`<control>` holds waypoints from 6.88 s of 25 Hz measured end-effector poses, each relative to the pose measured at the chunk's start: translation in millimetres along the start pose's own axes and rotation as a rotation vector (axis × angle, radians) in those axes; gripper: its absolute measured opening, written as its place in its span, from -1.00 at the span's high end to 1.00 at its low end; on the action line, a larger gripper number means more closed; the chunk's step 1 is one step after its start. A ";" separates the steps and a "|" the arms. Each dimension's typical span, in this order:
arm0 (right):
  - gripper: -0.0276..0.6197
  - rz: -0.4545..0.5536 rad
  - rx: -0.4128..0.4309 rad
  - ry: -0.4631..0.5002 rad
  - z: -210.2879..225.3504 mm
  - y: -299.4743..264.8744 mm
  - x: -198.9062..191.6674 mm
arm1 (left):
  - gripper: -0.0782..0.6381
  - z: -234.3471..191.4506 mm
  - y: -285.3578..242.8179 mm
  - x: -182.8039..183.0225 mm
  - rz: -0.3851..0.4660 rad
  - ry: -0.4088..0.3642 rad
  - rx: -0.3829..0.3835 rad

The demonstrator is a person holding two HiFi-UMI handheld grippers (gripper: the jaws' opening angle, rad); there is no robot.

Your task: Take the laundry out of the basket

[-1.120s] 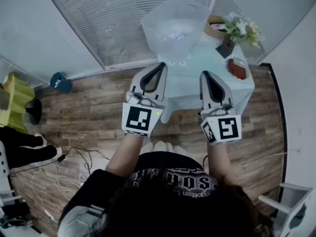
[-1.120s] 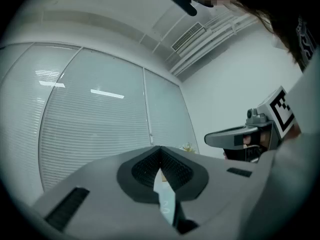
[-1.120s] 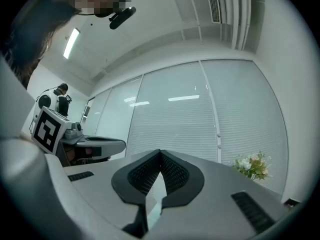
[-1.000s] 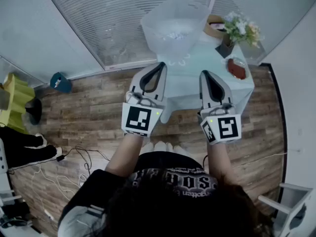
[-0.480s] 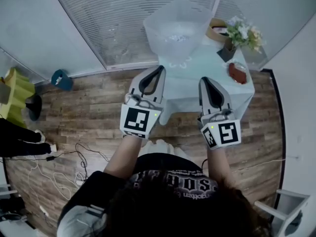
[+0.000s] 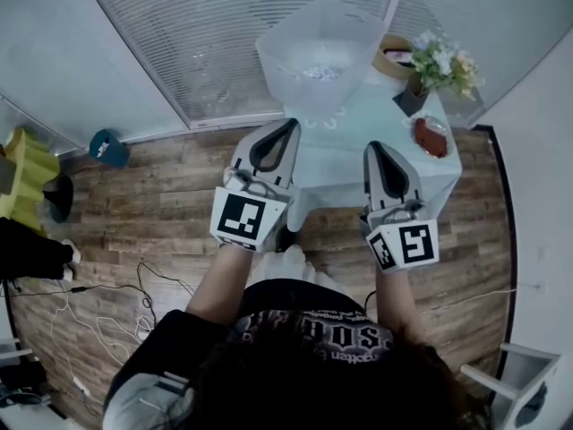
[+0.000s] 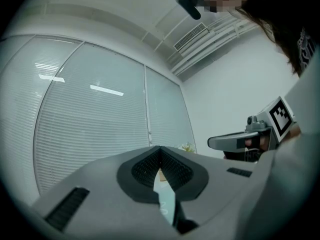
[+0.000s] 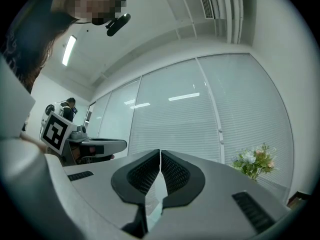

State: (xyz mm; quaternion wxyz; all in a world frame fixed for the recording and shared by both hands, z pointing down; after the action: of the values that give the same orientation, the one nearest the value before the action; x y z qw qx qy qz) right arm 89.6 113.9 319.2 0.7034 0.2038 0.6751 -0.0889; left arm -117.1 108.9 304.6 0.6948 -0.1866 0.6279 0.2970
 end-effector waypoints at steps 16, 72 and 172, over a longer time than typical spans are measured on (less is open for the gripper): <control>0.82 -0.026 -0.071 0.009 24.3 -93.9 -15.8 | 0.79 -82.6 -72.9 -23.6 -0.007 0.035 -0.060; 0.82 -0.054 -0.135 -0.028 126.8 -248.7 -42.5 | 0.79 -184.9 -265.4 -57.1 -0.189 -0.140 -0.367; 0.82 -0.150 -0.050 -0.065 159.6 -264.2 -75.4 | -0.07 -155.4 -313.2 -277.1 -1.164 -0.425 -1.299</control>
State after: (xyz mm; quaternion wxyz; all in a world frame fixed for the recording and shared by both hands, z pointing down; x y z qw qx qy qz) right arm 124.2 -200.4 350.3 0.7211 0.1321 0.6675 -0.1307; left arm -42.5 -275.0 519.4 0.5945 -0.7726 0.0002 0.2229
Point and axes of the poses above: the fingertips, and each gripper's own axes: y backward along the fingers, z to its right, x out of its top, the point moved 8 cm from there along y, backward along the fingers, and after that the axes turned 11 degrees about -x, right-handed, at the moved point
